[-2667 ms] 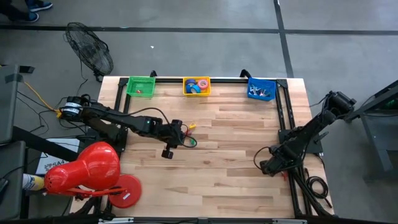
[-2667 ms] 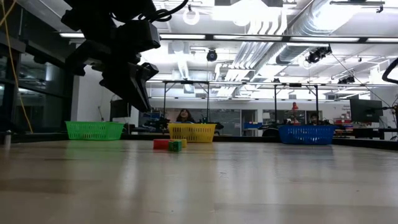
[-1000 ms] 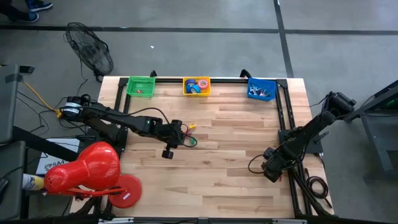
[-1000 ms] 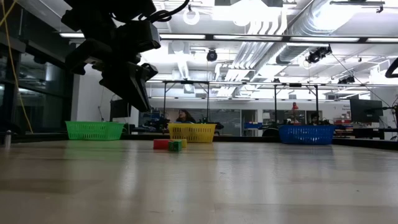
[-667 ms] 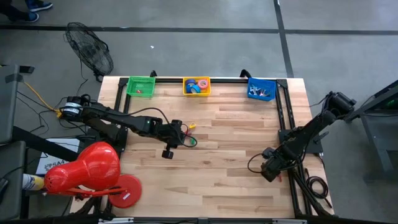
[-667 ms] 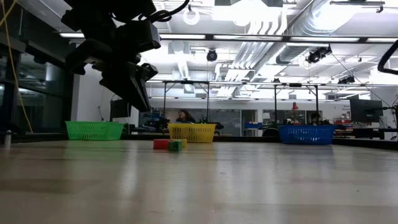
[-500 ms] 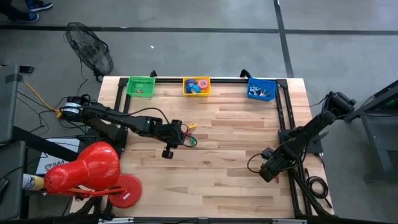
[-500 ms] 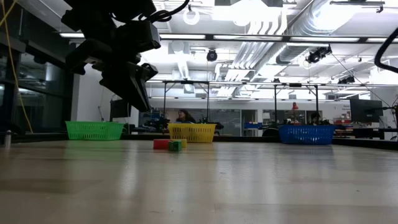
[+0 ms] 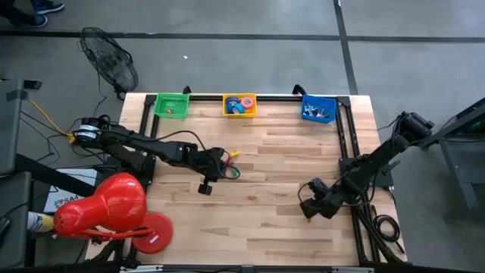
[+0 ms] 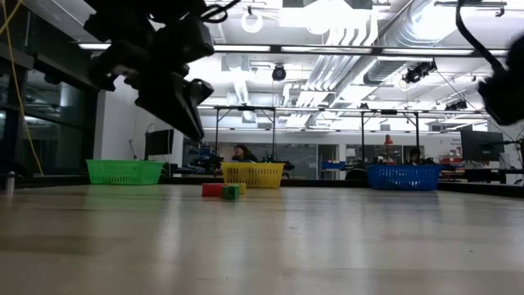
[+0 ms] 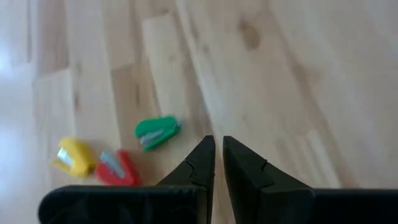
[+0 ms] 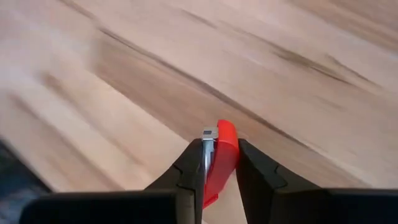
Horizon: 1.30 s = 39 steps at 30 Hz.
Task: Pick and place Stapler, Stapler remover, tape
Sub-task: Put the red stapler into the green bin
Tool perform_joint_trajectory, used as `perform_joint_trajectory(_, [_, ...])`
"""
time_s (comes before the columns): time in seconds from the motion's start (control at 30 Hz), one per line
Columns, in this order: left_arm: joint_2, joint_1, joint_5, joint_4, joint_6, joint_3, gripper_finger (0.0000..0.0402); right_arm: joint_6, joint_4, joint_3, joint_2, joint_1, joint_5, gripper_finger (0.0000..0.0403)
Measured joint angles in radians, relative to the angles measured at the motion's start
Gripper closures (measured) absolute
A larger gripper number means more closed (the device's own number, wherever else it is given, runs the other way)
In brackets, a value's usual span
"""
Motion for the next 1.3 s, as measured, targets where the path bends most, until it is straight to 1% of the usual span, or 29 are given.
perform_joint_trajectory(0.2, [0.0, 0.0, 0.066, 0.07, 0.023, 0.0, 0.0371, -0.094, 0.208, 0.0, 0.0, -0.056, 0.221, 0.0343])
perform_joint_trajectory(0.4, [0.0, 0.0, 0.118, 0.148, 0.055, 0.0, 0.0371, -0.285, 0.42, 0.0, -0.001, -0.153, 0.462, 0.0343])
perform_joint_trajectory(0.47, [0.0, 0.0, 0.135, 0.184, 0.064, 0.0, 0.0371, -0.377, 0.493, 0.0, -0.001, -0.194, 0.505, 0.0343])
perform_joint_trajectory(0.57, [0.0, 0.0, 0.15, 0.249, 0.063, 0.0, 0.0371, -0.535, 0.608, 0.0, -0.001, -0.259, 0.52, 0.0343])
perform_joint_trajectory(0.67, [0.0, 0.0, 0.148, 0.323, 0.058, 0.0, 0.0371, -0.711, 0.729, 0.0, -0.001, -0.328, 0.481, 0.0343])
perform_joint_trajectory(0.8, [0.0, 0.026, 0.129, 0.409, -0.04, 0.0, 0.0371, -0.91, 0.875, 0.0, -0.001, -0.421, 0.349, 0.0343])
perform_joint_trajectory(0.87, [0.0, 0.053, 0.128, 0.433, -0.095, 0.0, 0.0371, -0.983, 0.931, 0.0, -0.001, -0.466, 0.27, 0.0343])
perform_joint_trajectory(1.03, [0.0, 0.117, 0.204, 0.517, -0.195, 0.0, 0.0366, -1.104, 1.017, 0.0, -0.001, -0.572, 0.107, 0.0343])
perform_joint_trajectory(1.13, [0.0, 0.14, 0.234, 0.58, -0.271, 0.0, 0.0335, -1.17, 1.022, 0.0, -0.001, -0.623, 0.036, 0.0343])
perform_joint_trajectory(1.3, [0.0, 0.146, 0.248, 0.67, -0.385, 0.0, 0.0242, -1.27, 1.034, 0.0, -0.001, -0.681, -0.046, 0.0343])
